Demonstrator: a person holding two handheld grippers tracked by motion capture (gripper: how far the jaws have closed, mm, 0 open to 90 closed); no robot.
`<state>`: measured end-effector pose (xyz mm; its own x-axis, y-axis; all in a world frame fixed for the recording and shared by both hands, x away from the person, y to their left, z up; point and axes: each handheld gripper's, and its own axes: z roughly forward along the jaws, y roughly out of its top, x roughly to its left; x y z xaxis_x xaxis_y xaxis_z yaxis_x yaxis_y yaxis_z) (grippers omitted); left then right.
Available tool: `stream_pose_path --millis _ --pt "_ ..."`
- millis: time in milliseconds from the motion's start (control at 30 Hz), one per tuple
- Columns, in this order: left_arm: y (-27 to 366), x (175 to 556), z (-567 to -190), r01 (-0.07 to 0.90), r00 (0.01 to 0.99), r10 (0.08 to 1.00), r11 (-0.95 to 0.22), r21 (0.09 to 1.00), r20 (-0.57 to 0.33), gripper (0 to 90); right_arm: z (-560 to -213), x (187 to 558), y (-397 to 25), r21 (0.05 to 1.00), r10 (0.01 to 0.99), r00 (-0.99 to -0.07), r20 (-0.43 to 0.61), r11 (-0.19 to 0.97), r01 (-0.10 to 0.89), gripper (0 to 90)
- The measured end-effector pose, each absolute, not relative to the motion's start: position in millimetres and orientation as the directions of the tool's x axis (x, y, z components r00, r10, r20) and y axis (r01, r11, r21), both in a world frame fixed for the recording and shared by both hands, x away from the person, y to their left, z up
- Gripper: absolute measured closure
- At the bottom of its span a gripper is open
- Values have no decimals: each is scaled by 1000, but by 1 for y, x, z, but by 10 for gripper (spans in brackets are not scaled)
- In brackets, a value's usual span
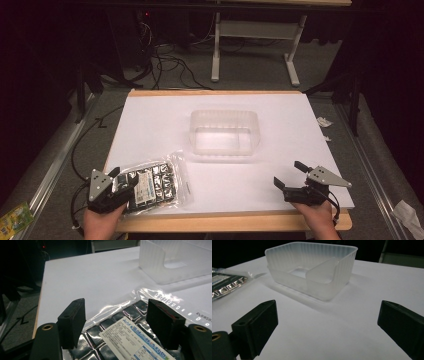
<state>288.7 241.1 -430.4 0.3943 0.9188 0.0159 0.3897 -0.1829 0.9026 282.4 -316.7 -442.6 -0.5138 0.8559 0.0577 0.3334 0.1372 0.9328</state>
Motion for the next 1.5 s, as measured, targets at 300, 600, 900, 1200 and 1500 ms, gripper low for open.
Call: stream_pose_path --millis 300,600,900,1200,1500 --pt "250 293 -438 449 379 925 -170 877 -15 324 -443 280 -325 932 870 -484 95 93 351 37" --pt "282 284 -444 500 301 953 -146 854 -14 418 -443 278 -324 931 864 -490 110 83 355 48" --pt "317 266 -456 543 288 954 -92 835 -81 608 -440 276 -307 927 836 -535 120 98 361 72" --pt "323 275 -474 625 252 960 -62 778 -125 607 -443 280 -239 907 731 -664 156 161 390 99" --pt "327 271 -475 624 264 954 -58 779 -141 642 -463 296 -155 844 605 -733 312 177 506 157"
